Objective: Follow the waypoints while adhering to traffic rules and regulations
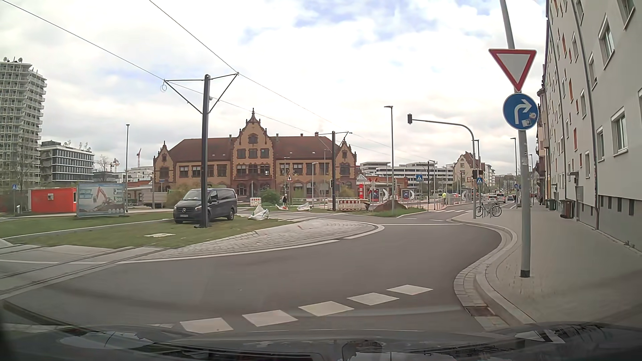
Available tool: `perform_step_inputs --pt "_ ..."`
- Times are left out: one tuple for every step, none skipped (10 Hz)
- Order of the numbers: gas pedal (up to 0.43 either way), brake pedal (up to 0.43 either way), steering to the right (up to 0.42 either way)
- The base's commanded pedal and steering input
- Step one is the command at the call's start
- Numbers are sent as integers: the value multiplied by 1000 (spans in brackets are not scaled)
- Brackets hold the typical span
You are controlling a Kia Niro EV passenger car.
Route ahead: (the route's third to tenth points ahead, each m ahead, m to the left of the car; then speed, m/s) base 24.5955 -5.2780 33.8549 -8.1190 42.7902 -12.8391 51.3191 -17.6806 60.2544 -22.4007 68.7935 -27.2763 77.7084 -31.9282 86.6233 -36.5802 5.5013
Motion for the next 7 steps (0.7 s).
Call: perform_step_inputs --pt "59 0 59" --pt "47 0 75" --pt "47 0 91" --pt "47 0 108" --pt "47 0 120" --pt "47 0 132" --pt "47 0 145"
